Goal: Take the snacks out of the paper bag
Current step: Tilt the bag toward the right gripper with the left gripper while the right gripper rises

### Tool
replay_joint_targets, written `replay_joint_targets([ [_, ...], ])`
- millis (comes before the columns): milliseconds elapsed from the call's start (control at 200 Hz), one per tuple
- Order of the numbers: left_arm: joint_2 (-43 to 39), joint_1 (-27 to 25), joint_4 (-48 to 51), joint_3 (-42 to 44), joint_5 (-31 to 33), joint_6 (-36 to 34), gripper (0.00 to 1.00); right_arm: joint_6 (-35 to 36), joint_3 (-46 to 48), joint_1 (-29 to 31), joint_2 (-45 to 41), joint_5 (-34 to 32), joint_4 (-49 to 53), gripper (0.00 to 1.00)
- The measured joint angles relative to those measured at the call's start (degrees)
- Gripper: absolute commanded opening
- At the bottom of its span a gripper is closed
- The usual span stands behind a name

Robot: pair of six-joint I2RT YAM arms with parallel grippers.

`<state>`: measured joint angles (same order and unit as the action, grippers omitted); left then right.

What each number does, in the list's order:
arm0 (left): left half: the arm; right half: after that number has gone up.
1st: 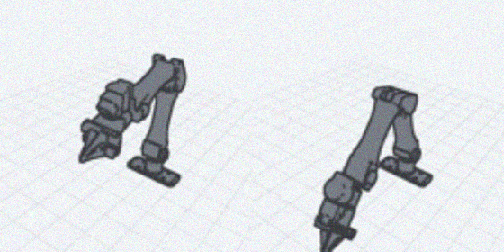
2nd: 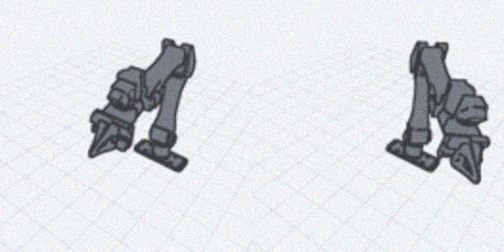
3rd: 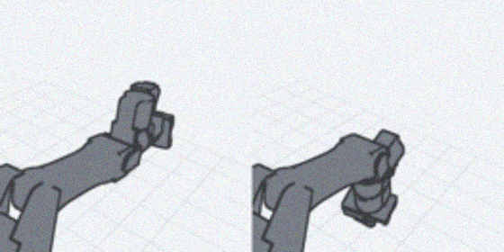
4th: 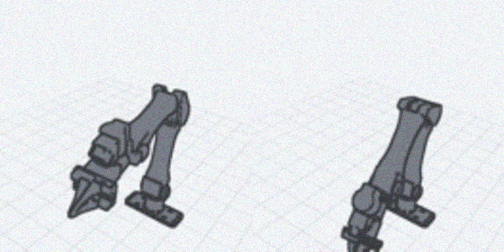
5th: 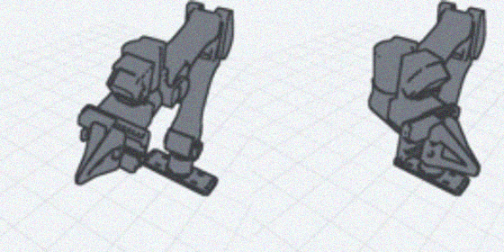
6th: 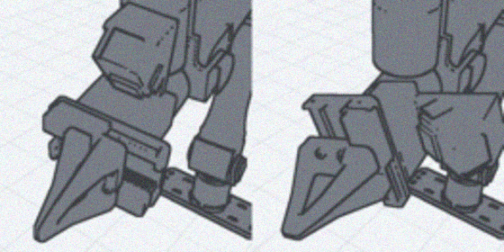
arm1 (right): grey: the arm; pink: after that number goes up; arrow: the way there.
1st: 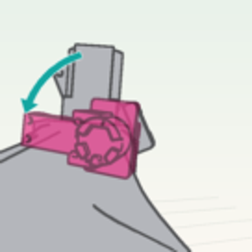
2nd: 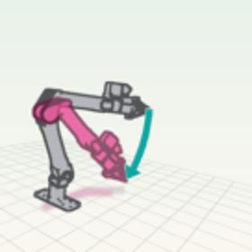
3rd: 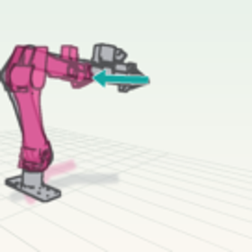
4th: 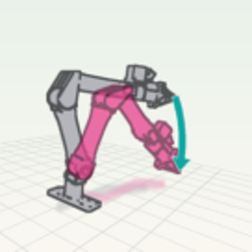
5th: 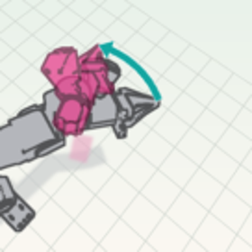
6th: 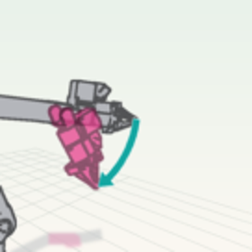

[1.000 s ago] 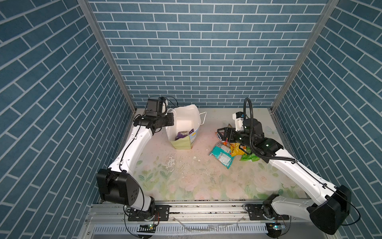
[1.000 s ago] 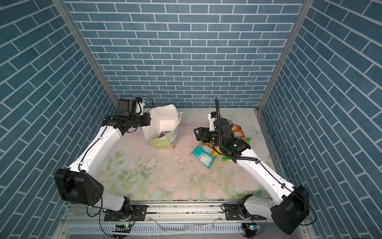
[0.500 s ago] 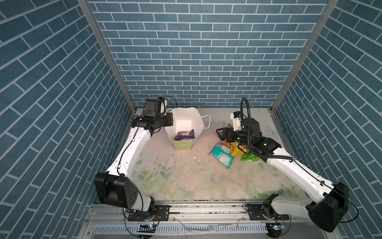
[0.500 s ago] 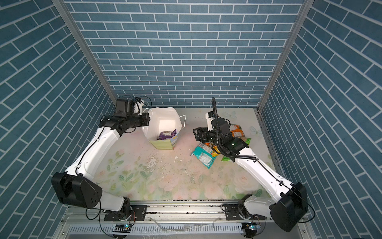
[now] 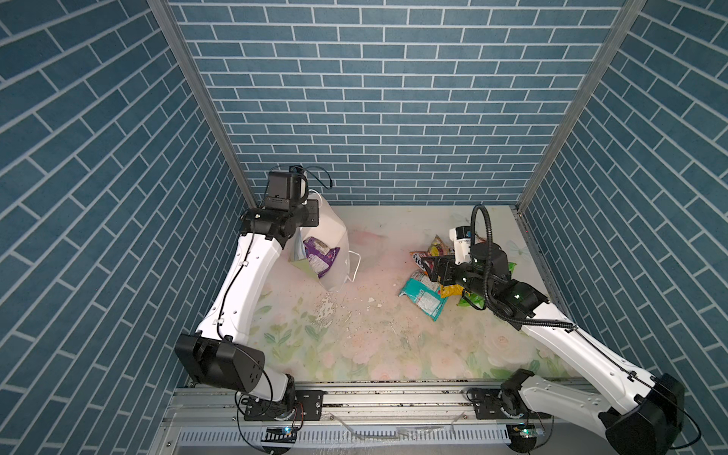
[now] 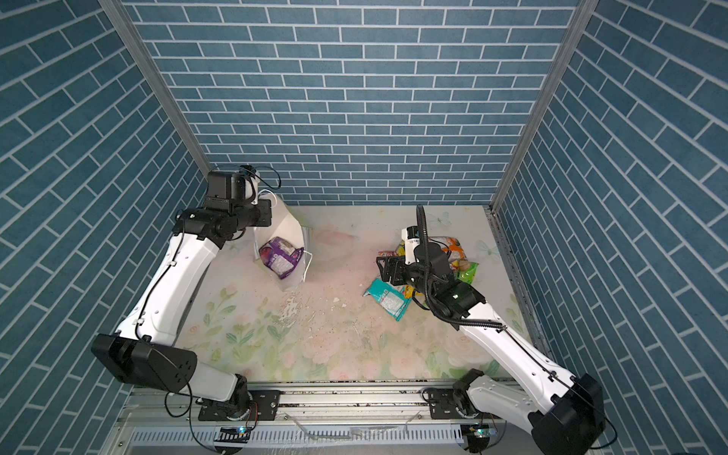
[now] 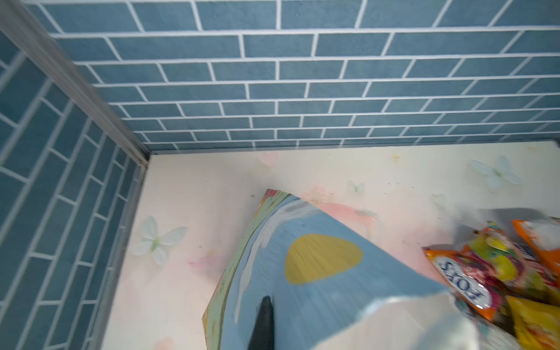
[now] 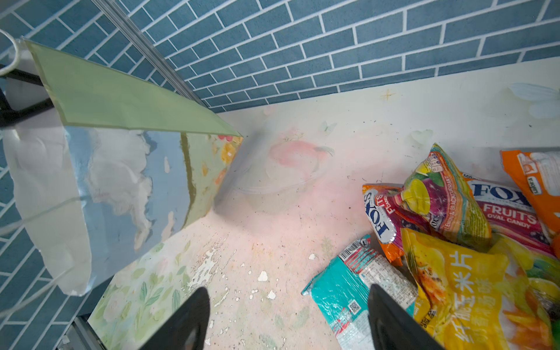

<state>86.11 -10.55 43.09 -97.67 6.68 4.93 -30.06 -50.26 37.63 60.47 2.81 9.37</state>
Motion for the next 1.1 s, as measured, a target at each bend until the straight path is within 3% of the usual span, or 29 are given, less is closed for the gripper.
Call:
replay_joint_targets([
  [230,5.81,-2.99,-0.63,-1.16,17.64,-9.44,0.00,-1.68,6.67,0.04,-0.87,0.63,-4.59,0.81],
  [410,12.55,-10.27,-1.55,-1.16,23.80,-13.70,0.00,-3.82,11.26,0.07,-1.49,1.18,-8.00,0.81],
  [635,13.81,-17.75,-3.39,2.67,20.00,-10.64,0.00,-7.67,15.89,0.11,-2.21,2.49,-11.98,0.79],
  [845,13.05,-20.55,-5.70,9.42,14.84,-8.68,0.00,-10.69,17.51,2.34,-0.28,3.28,-17.22,0.78],
  [1100,0.81,-20.46,-11.93,21.59,10.67,-11.02,0.00,-10.69,17.35,10.25,6.64,-0.31,-23.43,0.76],
])
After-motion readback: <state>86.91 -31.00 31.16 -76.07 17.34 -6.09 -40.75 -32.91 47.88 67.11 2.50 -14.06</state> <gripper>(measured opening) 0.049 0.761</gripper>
